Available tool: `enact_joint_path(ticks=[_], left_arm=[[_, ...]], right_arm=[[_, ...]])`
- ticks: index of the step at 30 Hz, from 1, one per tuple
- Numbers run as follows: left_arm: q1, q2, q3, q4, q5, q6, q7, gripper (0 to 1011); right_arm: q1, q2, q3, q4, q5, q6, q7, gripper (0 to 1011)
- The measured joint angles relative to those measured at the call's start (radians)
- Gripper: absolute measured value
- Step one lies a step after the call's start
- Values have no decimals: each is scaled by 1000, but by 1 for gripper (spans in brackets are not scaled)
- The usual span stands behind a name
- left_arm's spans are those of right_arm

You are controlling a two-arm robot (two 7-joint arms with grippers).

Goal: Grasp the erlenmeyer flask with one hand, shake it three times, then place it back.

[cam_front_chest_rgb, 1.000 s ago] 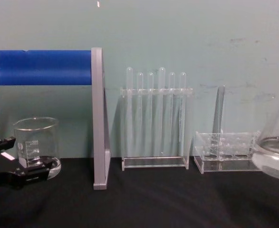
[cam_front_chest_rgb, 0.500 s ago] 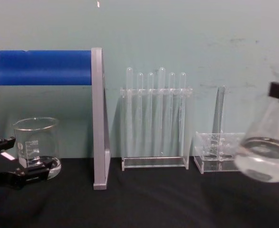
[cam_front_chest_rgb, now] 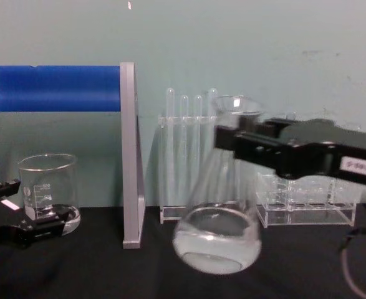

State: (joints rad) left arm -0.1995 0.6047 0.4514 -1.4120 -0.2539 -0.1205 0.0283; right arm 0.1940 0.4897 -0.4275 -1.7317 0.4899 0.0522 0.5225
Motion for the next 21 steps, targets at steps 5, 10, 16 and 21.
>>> enact_joint_path(ticks=[5,10,16,21], left_arm=[[0,0,0,0,0,0,0,1001],[0,0,0,0,0,0,0,1001],[0,0,0,0,0,0,0,1001],[0,0,0,0,0,0,0,1001]], right_arm=[[22,-5,-34,8,6,-4,26,456],[29,-4,-46,15,19,-13,23,456],[6,8,-8,11,31,-18,-35,456],[-47,23,68,-9,31,-22,-128,456]])
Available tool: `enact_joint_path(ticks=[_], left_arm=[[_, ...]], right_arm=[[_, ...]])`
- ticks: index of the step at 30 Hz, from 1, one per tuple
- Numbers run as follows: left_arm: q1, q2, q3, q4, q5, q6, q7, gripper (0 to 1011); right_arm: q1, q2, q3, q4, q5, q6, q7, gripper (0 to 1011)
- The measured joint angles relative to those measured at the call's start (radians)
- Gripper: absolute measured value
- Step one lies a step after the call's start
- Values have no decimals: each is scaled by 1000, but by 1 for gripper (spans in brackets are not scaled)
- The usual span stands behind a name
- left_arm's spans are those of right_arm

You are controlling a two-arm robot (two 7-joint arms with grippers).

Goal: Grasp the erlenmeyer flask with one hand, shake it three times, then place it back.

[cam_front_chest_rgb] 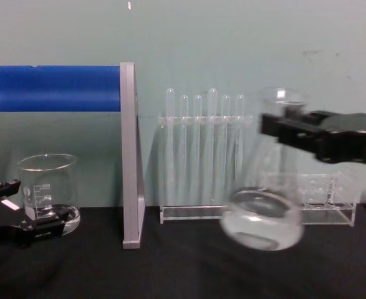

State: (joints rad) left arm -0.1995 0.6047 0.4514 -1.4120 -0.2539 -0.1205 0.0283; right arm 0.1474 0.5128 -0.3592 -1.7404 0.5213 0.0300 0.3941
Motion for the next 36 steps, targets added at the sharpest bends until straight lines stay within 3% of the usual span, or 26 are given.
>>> enact_joint_path(ticks=[12,18,23,28,36], left_arm=[[0,0,0,0,0,0,0,1001],[0,0,0,0,0,0,0,1001],[0,0,0,0,0,0,0,1001],[0,0,0,0,0,0,0,1001],[0,0,0,0,0,0,0,1001]], right_arm=[[-171,14,216,-78,-23,11,-216,456],[-213,4,270,-95,-33,16,-253,456],[-208,-6,269,-95,-42,18,-240,456],[-177,-19,235,-80,-50,23,-198,456],[-82,-50,123,-32,-66,38,-70,456]])
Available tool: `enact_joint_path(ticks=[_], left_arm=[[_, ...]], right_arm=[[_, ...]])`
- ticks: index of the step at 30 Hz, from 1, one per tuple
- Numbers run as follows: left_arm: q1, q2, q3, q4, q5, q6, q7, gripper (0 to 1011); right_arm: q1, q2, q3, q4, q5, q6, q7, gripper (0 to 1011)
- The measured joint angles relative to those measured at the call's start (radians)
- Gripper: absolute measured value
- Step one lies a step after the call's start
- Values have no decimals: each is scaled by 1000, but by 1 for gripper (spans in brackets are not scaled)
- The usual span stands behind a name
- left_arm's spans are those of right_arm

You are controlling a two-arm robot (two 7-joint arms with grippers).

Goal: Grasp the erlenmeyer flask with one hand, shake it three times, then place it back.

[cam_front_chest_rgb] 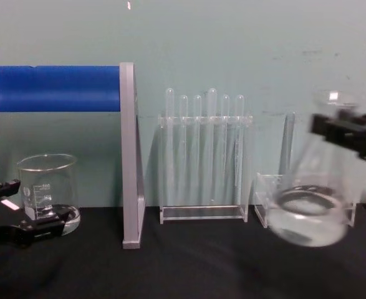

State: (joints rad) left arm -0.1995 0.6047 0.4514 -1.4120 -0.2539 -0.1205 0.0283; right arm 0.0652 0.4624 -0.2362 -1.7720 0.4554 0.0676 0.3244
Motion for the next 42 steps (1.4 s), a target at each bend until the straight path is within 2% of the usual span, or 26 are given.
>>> enact_joint_path(ticks=[5,9,14,18,24,33,34,40,42], left_arm=[[0,0,0,0,0,0,0,1001],[0,0,0,0,0,0,0,1001],[0,0,0,0,0,0,0,1001],[0,0,0,0,0,0,0,1001],[0,0,0,0,0,0,0,1001],[0,0,0,0,0,0,0,1001],[0,0,0,0,0,0,0,1001],[0,0,0,0,0,0,0,1001],[0,0,0,0,0,0,0,1001]], right_arm=[[60,-16,-81,33,0,4,78,456],[92,-22,-124,50,4,4,114,456],[118,-25,-157,63,13,0,134,456],[119,-22,-159,63,15,-4,126,456],[83,-12,-119,39,1,-8,44,456],[-24,-6,8,-21,-32,-3,-104,456],[-46,-6,34,-33,-37,-2,-131,456],[-106,-13,109,-63,-51,6,-197,456],[-114,-16,120,-67,-53,7,-204,456]])
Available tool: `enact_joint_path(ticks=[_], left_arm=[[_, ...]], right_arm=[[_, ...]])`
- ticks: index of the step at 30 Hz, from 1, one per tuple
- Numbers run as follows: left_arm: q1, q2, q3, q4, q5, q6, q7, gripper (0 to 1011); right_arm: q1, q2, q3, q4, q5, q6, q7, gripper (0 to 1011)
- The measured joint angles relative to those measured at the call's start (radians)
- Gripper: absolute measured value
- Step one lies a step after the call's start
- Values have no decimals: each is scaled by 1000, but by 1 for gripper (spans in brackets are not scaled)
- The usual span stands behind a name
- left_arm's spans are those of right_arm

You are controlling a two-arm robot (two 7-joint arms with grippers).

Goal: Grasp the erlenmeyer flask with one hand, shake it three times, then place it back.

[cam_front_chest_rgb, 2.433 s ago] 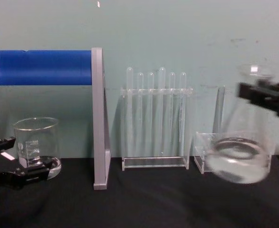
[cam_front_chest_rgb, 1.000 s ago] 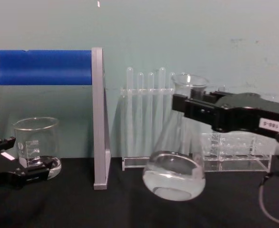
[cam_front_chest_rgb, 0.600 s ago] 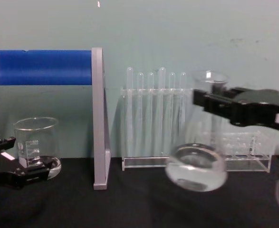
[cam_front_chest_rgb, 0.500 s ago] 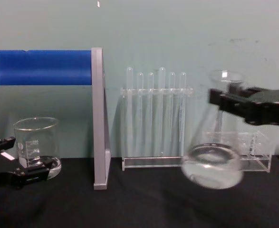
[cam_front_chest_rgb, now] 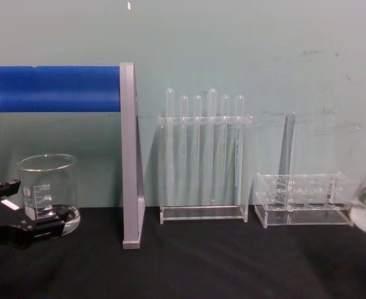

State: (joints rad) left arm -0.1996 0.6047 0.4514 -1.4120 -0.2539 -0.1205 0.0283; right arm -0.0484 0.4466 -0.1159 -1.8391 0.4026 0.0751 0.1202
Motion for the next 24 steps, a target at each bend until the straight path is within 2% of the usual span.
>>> enact_joint_path(ticks=[6,12,20,21,24], left_arm=[[0,0,0,0,0,0,0,1001],[0,0,0,0,0,0,0,1001],[0,0,0,0,0,0,0,1001],[0,0,0,0,0,0,0,1001],[0,0,0,0,0,0,0,1001]], right_arm=[[-3,-15,11,-3,-9,5,3,456],[34,-29,-23,22,-17,8,53,456],[128,-48,-139,78,-24,13,195,456],[145,-50,-165,89,-24,13,222,456],[177,-52,-212,104,-20,12,271,456]])
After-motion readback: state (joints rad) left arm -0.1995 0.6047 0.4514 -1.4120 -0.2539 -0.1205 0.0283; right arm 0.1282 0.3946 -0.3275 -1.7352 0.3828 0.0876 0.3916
